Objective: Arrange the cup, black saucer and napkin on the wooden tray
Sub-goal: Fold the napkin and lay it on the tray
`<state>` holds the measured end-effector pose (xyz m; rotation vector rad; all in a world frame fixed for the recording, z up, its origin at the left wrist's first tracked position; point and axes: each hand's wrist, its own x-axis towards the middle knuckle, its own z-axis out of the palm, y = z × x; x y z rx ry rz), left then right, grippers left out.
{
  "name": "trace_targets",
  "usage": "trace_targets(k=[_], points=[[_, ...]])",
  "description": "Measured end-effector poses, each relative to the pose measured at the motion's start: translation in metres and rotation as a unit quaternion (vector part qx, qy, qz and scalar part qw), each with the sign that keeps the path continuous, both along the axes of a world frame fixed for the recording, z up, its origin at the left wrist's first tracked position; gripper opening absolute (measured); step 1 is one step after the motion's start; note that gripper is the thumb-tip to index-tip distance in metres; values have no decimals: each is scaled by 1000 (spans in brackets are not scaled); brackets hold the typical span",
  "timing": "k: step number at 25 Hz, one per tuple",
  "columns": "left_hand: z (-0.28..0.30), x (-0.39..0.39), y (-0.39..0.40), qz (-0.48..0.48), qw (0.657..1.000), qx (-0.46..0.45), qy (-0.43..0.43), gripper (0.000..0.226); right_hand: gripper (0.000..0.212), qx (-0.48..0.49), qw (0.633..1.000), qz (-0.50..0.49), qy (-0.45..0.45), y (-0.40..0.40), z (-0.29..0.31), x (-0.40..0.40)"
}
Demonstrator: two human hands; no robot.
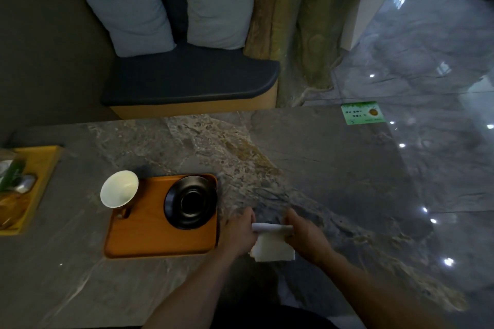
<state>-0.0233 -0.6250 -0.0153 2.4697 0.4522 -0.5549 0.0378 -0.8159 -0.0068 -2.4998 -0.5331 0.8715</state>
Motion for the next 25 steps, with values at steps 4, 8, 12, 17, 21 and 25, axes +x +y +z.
trace_targets(k=[4,8,12,17,21,25], points=[[-3,-18,1,103,989,-110,-13,32,24,86,994,-57,44,-9,9,-4],[9,-33,4,163,971,-168,-55,29,23,153,983,-72,69,-9,26,-7],[34,-46,8,233,928,-262,-124,27,26,226,965,-99,92,-5,43,-12],[66,-65,12,309,870,-365,-122,27,31,306,934,-131,128,7,56,-24],[82,-80,19,352,828,-417,-126,26,33,338,912,-174,155,23,59,-36],[90,-93,36,370,809,-435,-139,25,35,358,893,-200,186,43,58,-48]])
